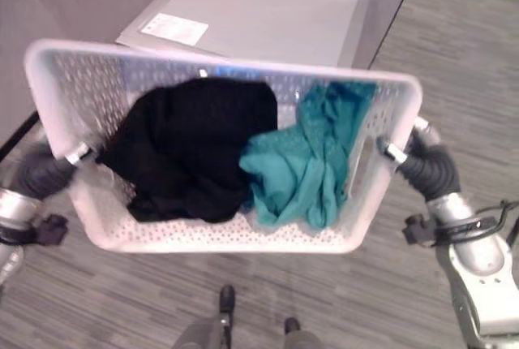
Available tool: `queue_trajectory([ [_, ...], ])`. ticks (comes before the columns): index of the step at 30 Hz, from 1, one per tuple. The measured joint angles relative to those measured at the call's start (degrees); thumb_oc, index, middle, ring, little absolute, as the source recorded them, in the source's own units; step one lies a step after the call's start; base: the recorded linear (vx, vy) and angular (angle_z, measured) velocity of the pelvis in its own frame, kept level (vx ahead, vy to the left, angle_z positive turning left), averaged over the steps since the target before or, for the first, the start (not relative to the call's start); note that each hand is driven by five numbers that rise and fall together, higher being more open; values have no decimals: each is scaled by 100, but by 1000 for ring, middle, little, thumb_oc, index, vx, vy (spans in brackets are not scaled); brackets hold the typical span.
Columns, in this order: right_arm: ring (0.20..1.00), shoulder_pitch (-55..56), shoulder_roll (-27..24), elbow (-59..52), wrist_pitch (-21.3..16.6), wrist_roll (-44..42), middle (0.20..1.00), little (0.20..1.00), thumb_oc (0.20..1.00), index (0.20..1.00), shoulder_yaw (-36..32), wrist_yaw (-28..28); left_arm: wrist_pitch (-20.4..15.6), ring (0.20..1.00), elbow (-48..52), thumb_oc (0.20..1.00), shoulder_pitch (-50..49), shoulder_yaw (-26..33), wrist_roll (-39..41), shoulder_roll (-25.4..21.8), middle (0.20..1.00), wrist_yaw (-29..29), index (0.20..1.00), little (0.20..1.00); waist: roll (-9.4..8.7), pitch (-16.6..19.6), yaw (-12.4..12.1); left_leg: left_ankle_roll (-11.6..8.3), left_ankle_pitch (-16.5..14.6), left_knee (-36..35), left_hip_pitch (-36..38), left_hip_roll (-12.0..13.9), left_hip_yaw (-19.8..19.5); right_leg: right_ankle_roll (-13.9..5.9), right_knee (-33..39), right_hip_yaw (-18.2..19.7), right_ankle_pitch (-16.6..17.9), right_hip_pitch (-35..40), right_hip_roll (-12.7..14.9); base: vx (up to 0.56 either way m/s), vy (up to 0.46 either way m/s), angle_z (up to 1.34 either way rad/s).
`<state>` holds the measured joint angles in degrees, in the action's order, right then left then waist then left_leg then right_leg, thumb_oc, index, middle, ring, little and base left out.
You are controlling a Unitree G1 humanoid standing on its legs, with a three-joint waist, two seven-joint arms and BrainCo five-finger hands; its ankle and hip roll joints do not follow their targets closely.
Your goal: Grab the laundry basket,head to the washer,open it,put in the laundry and shut it.
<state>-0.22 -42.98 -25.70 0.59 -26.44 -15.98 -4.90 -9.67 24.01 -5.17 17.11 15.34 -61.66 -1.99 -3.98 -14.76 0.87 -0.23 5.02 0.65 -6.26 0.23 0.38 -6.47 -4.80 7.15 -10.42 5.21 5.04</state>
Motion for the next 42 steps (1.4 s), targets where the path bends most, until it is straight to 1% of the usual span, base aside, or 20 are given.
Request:
queue_trajectory([
  [4,200,-1498,-904,1234,-63,-264,200,200,200,200,909,362,176,200,-1017,200,1894,-1309,404,-1083,200,-128,200,200,60,53,4,12,-42,256,-250,-23,-92,4,-108,-99,6,-160,-1,-4,68,9],
  [6,200,-1779,-938,1573,-169,-328,200,200,200,200,1205,496,163,200,-1373,200,2529,-1969,479,-1084,200,-175,200,200,90,68,0,29,-56,331,-300,-67,-94,-6,-168,-110,14,-215,28,37,212,7],
  [8,200,-2619,-1427,2517,-16,-436,200,200,200,200,2201,683,353,200,-2481,200,4627,-4128,725,-1147,200,-185,200,200,183,94,-35,122,-183,526,-357,-148,-117,-31,-459,-182,-7,-287,66,67,216,2],
  [9,200,-2982,-1612,2956,165,-446,200,200,200,200,2547,708,503,200,-3147,200,5971,-5434,897,-1004,200,-164,200,200,262,117,-118,116,-124,529,-374,-161,-115,-142,-957,-291,-115,-544,107,21,136,-8],
  [13,200,-3754,-1635,3669,383,-459,200,200,200,200,3239,851,677,200,-4289,200,7319,-6498,1191,-185,200,-186,200,200,373,47,-48,447,-363,793,-311,-259,-27,-284,-2947,-377,-53,-1557,210,105,128,-18],
  [15,200,-4833,-1509,4502,467,-466,200,200,200,200,4224,854,764,200,-5070,200,7679,-6868,1354,106,200,-171,200,200,421,-58,-140,563,-413,585,82,-224,252,-341,-2787,-1540,-363,-1732,694,248,42,-71],
  [20,200,-6458,-850,5729,499,-458,200,200,200,200,4940,892,757,200,-6258,200,8272,-6825,1565,456,200,-134,200,200,405,-68,-121,486,-520,412,241,-120,394,-311,-635,-2359,385,-2057,479,358,-75,-26],
  [23,200,-6599,-859,6014,511,-450,200,200,200,200,4982,938,833,200,-6556,200,8434,-6687,1564,836,200,-134,200,200,380,-50,-124,121,-749,615,350,-79,90,202,-669,-2357,916,-1794,354,288,-196,58],
  [24,200,-6568,-859,6106,505,-459,200,200,200,200,4985,941,807,200,-6525,200,8382,-6641,1565,896,200,-137,200,200,358,-30,-66,-171,-865,1057,346,44,-100,478,-703,-2396,1024,-1595,159,182,-264,109],
  [25,200,-6579,-915,6173,489,-469,200,200,200,200,5005,936,840,200,-6668,200,8364,-6474,1563,1128,200,-138,200,200,330,-49,12,-409,-1018,2308,-240,141,-88,708,-825,-2547,884,-1492,100,201,-282,103],
  [26,200,-6619,-928,6239,502,-466,200,200,200,200,5027,938,921,200,-6692,200,8300,-6487,1569,1236,200,-157,200,200,293,-33,-45,-405,-958,3458,-749,256,28,955,-895,-2596,958,-1429,30,202,-260,39],
  [27,200,-6616,-846,6297,459,-464,200,200,200,200,5025,981,925,200,-6692,200,8153,-6491,1577,1251,200,-165,200,200,321,-16,-196,-561,-820,4008,-917,394,-69,942,-1192,-2553,610,-1453,-130,249,-216,-13],
  [29,200,-6570,-820,6261,456,-460,200,200,200,200,5133,983,949,200,-6724,200,7992,-6486,1579,1264,200,-169,200,200,188,-22,-366,-483,-304,5073,-1367,804,-113,1250,-1331,-2520,371,-1154,-378,191,-39,-14],
  [30,200,-6575,-810,6254,482,-459,200,200,200,200,5151,983,988,200,-6728,200,7985,-6494,1579,1260,200,-167,200,200,98,0,-380,-302,-430,4928,-1380,895,-12,1287,-1216,-2577,410,-1063,-434,284,165,24],
  [32,200,-6528,-811,6241,464,-411,200,200,200,200,5056,1026,995,200,-6585,200,7998,-6520,1578,1179,200,-162,200,200,-44,39,-379,-407,-805,3247,-1265,599,-183,1308,-869,-2564,461,-908,-529,225,123,10],
  [33,200,-6442,-808,6159,440,-343,200,200,200,200,4830,1071,985,200,-6507,200,8011,-6499,1577,1157,200,-162,200,200,-97,52,-495,-554,-659,1356,-932,394,-405,1283,-623,-2458,591,-857,-591,142,56,-18],
  [34,200,-6447,-801,6149,425,-295,200,200,200,200,4823,1091,998,200,-6529,200,8033,-6501,1576,1146,200,-160,200,200,-83,43,-487,-586,-557,942,-946,316,-449,1287,-513,-2435,597,-763,-680,237,110,-31],
  [38,200,-6105,-453,6070,478,-183,200,200,200,200,4646,1108,1094,200,-6595,200,7925,-6558,1560,1114,200,-162,200,200,-105,16,-503,-277,-142,780,-571,158,-430,1212,-237,-2333,540,24,-1045,206,108,-49],
  [40,200,-6116,-443,6079,461,-75,200,200,200,200,4640,1107,1095,200,-6603,200,7980,-6555,1554,1078,200,-164,200,200,-97,51,-493,-324,-103,981,-558,134,-454,1217,-93,-2331,493,111,-1071,126,83,-53],
  [42,200,-6197,-450,6131,447,-48,200,200,200,200,4643,1118,1105,200,-6609,200,8028,-6575,1552,1095,200,-158,200,200,6,91,-381,-194,294,838,-393,182,-459,1111,-107,-2279,428,108,-1122,111,94,-23],
])
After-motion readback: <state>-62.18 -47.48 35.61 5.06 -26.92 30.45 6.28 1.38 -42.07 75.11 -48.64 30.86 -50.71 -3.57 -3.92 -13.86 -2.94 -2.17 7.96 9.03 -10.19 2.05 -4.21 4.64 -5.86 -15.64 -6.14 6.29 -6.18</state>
